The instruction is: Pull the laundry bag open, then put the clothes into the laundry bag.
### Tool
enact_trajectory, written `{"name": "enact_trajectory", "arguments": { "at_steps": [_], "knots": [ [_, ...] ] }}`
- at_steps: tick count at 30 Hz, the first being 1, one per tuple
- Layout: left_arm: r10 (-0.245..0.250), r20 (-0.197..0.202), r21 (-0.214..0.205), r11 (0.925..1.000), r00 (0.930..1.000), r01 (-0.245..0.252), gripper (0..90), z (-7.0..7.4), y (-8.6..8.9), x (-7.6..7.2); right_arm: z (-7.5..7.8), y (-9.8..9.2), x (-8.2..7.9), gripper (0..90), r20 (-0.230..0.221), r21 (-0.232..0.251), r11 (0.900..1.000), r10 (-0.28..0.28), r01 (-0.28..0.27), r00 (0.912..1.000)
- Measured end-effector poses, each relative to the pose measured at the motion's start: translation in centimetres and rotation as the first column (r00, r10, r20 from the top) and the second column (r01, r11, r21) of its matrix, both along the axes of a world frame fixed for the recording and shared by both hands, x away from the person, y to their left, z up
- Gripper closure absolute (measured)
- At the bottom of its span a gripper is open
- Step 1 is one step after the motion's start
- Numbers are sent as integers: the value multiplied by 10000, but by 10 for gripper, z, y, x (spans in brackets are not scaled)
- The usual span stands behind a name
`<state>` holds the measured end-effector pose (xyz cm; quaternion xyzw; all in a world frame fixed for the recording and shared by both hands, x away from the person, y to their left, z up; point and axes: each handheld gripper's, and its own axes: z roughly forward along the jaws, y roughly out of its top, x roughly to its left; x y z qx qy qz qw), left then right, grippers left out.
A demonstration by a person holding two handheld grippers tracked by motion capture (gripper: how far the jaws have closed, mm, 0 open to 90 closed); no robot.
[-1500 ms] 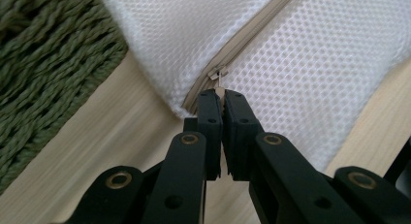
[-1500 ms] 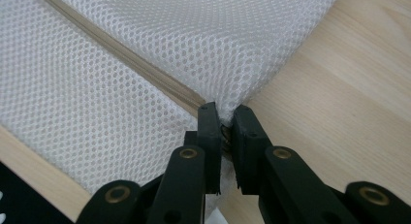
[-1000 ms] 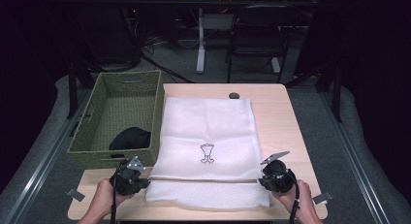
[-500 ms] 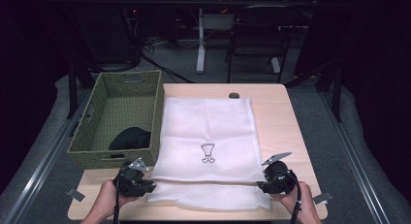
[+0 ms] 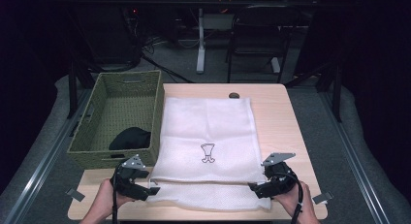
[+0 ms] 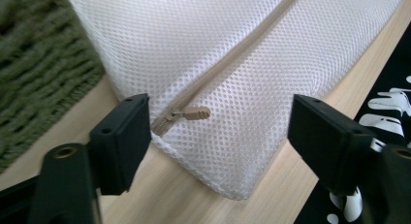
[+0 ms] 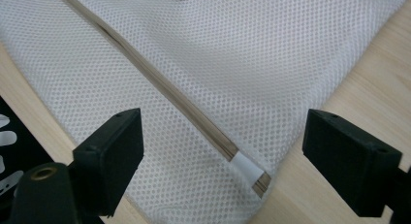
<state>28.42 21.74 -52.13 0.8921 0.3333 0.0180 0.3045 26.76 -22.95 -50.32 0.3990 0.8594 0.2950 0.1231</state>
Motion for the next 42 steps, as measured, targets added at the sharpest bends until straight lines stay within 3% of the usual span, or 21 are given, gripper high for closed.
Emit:
{"name": "enact_trajectory", "arguments": {
  "at_steps": [5, 12, 30, 34, 36, 42],
  "knots": [
    [235, 322, -70, 9997, 9992, -233, 149, 6, 3, -4, 3, 7, -1, 111, 248, 105, 9999, 125, -128, 9996],
    [397, 617, 87, 9991, 9973, -403, 114, 8, 6, -6, 2, 24, 4, 0, -63, -83, 9989, 467, -468, 9989],
    [463, 930, 250, 9985, 9946, -488, 73, 10, 7, -6, 4, 43, 9, 0, 227, -597, 9943, 894, -879, 9957],
    [452, 890, 299, 9984, 9950, -480, 38, 7, 9, -4, 4, 48, 14, 0, 118, -661, 9927, 1021, -1011, 9947],
    [509, 839, 272, 9982, 9952, -533, 23, 7, 9, -5, 1, 54, 21, 0, -279, -651, 9890, 1313, -1328, 9910],
    [408, 814, 338, 9985, 9958, -436, 6, 6, 5, -4, -4, 64, 29, 0, -509, -853, 9836, 1549, -1588, 9866]
  ]
}}
